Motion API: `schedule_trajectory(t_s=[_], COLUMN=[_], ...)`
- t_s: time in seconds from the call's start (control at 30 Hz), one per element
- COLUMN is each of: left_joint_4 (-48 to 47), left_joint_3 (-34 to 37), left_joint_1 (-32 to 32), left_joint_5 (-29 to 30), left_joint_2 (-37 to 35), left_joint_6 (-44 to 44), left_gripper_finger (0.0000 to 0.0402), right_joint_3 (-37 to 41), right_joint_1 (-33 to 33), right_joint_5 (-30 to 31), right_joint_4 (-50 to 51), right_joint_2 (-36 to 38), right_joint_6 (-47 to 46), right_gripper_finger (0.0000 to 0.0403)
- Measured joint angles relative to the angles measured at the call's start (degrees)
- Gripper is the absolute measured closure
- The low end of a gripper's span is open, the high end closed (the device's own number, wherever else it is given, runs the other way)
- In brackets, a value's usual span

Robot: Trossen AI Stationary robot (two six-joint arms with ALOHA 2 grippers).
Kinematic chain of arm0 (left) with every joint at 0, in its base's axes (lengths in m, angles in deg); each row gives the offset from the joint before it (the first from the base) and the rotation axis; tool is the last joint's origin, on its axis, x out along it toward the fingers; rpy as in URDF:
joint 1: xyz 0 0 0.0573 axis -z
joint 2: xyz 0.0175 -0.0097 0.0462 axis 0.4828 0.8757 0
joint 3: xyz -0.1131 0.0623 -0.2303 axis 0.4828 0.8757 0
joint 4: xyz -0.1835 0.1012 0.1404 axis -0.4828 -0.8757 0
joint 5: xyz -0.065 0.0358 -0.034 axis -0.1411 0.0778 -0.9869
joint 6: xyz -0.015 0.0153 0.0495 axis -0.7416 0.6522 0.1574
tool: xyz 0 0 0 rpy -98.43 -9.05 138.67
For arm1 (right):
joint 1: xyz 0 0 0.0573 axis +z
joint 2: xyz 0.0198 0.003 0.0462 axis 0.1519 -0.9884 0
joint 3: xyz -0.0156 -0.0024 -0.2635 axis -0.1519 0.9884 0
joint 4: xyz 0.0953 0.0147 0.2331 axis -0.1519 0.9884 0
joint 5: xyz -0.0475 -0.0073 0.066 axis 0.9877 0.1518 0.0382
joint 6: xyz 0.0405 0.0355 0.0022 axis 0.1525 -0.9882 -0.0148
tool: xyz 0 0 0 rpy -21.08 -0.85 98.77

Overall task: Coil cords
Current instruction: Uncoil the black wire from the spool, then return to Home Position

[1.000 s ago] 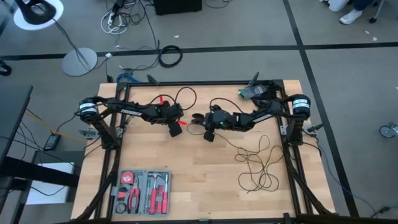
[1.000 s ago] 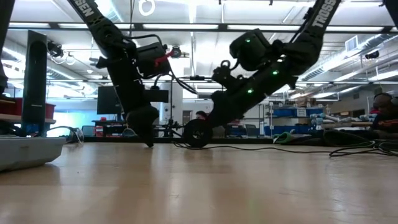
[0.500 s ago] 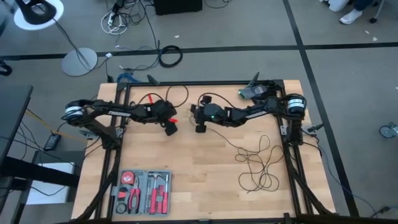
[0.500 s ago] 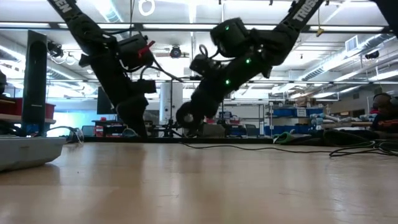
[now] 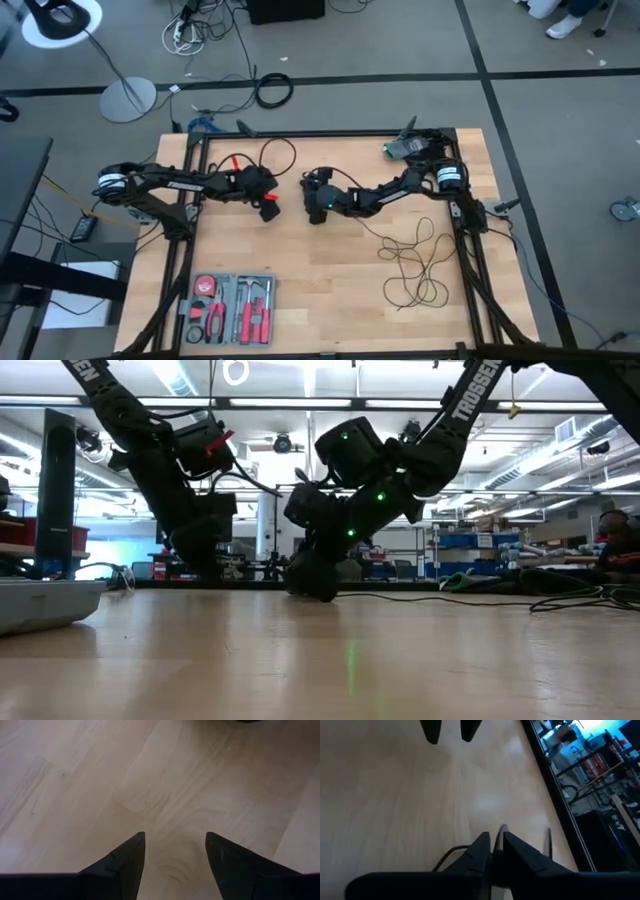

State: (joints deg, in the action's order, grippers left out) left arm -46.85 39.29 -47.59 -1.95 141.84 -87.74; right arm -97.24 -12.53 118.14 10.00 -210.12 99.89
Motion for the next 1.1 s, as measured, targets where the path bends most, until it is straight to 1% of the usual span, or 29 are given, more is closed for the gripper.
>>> schedule_trajectory(t_s=[0.07,0.27,0.4,0.5,0.6,0.73,0.83,0.97,1.1], left_joint_4=[-0.1,1.4,1.8,2.4,2.7,2.8,2.8,3.0,3.1], left_joint_3=[0.1,0.1,0.0,0.0,0.0,0.0,0.0,0.0,0.0], left_joint_1=[0.0,0.0,0.0,0.1,0.1,0.1,0.1,0.1,0.1], left_joint_5=[0.0,-0.1,-1.7,-2.2,-2.3,-2.3,-2.3,-2.3,-2.0], left_joint_2=[0.0,0.0,0.0,0.0,0.0,0.0,0.0,0.0,0.0], left_joint_6=[0.0,0.0,0.0,-0.5,-3.6,-4.0,-4.0,-2.7,-3.6], left_gripper_finger=[0.0189,0.0189,0.0189,0.0189,0.0189,0.0189,0.0189,0.0189,0.0189], right_joint_3=[0.1,0.1,0.3,0.4,0.4,0.4,0.4,0.4,0.4], right_joint_1=[0.4,1.0,1.4,1.6,1.6,1.9,2.0,1.9,2.2], right_joint_5=[0.3,-4.9,-5.4,-5.9,-7.6,-10.3,-13.5,-13.6,-13.4], right_joint_4=[0.6,1.2,3.1,6.8,13.3,20.3,26.6,36.3,49.1], right_joint_2=[1.6,5.7,5.8,7.9,9.9,14.2,17.5,22.1,25.8], right_joint_6=[-0.1,-3.5,-11.0,-18.4,-23.4,-26.4,-27.8,-33.0,-32.6], right_gripper_finger=[0.0344,0.0322,0.0314,0.031,0.031,0.0314,0.0318,0.032,0.0318])
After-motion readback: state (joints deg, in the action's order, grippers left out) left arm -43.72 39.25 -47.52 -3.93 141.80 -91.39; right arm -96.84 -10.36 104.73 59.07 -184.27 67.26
